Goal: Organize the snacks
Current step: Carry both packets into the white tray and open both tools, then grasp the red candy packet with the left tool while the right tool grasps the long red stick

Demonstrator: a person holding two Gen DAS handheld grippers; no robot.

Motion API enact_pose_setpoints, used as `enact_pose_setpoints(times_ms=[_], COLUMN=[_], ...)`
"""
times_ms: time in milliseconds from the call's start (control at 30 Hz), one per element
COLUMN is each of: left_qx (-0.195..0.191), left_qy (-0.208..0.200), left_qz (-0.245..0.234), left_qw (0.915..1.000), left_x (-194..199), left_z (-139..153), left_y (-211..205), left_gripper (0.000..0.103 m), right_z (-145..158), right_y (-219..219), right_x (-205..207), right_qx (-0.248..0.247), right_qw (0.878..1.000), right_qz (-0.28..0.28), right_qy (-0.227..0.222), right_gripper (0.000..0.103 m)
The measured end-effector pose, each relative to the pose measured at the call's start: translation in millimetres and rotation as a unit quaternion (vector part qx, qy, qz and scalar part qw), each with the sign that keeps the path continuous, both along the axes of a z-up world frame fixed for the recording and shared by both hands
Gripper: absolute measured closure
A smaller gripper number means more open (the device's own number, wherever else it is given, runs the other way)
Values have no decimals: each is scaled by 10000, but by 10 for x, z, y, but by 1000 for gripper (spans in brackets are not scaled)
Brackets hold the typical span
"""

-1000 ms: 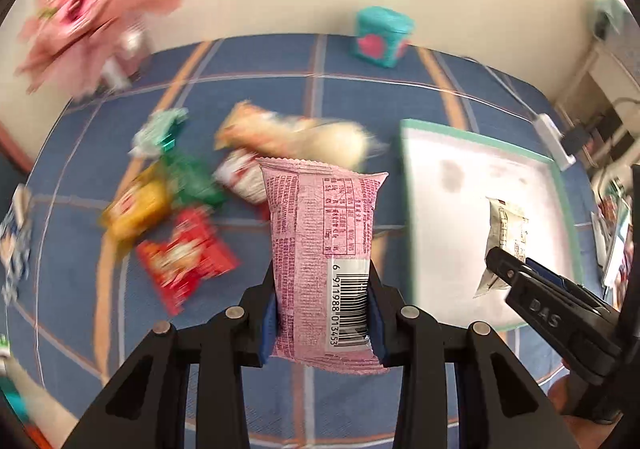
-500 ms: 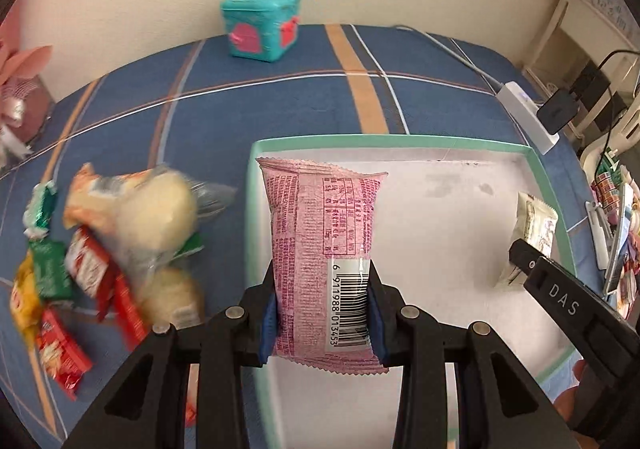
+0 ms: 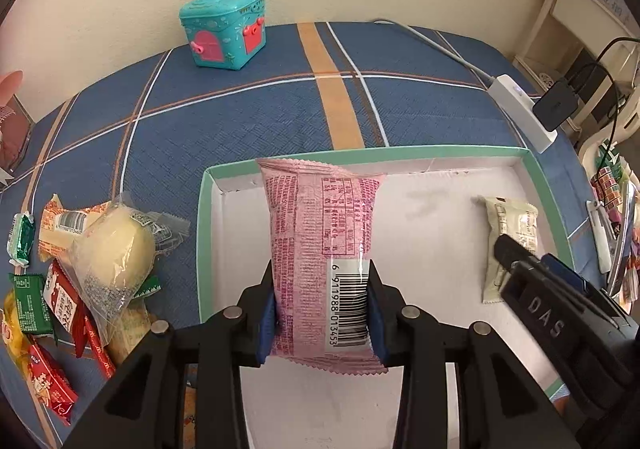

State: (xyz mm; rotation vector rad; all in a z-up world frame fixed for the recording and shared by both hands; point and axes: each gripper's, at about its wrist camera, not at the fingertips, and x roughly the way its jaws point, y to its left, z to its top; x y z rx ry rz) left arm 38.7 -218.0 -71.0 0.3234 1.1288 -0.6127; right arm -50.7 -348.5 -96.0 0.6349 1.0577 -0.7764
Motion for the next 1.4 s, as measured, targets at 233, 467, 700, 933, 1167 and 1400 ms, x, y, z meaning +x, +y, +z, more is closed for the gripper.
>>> enact_pose_setpoints(times_ms=[233, 467, 700, 933, 1167, 1400], left_qx=[4, -176, -10, 667, 539, 267], left_qy=[-98, -4, -424, -697, -584, -416], left_qz=[106, 551, 859, 920, 1295, 2221], left_qw=[9999, 9983, 9954, 9911, 9884, 9738], left_x=[-47, 124, 152, 224, 353, 509], left_z=[194, 423, 569, 655, 761, 832], left_y=[45, 261, 624, 1053, 1625, 2356], left_gripper=[45, 13, 6, 6, 6, 6], right_z=[116, 130, 212, 374, 487, 633], right_y=[96, 131, 365, 646, 907, 1313], right_x=[-9, -94, -20, 25, 115, 318], right_qx=[-120, 65, 190, 330, 540, 908], right_qw=[9998, 9998, 9980, 9941, 9893, 9755], right_qz=[171, 146, 568, 971, 1273, 1864], right_qy=[-23, -93, -183, -366, -469, -739], right_gripper=[17, 0, 0, 0, 0, 0])
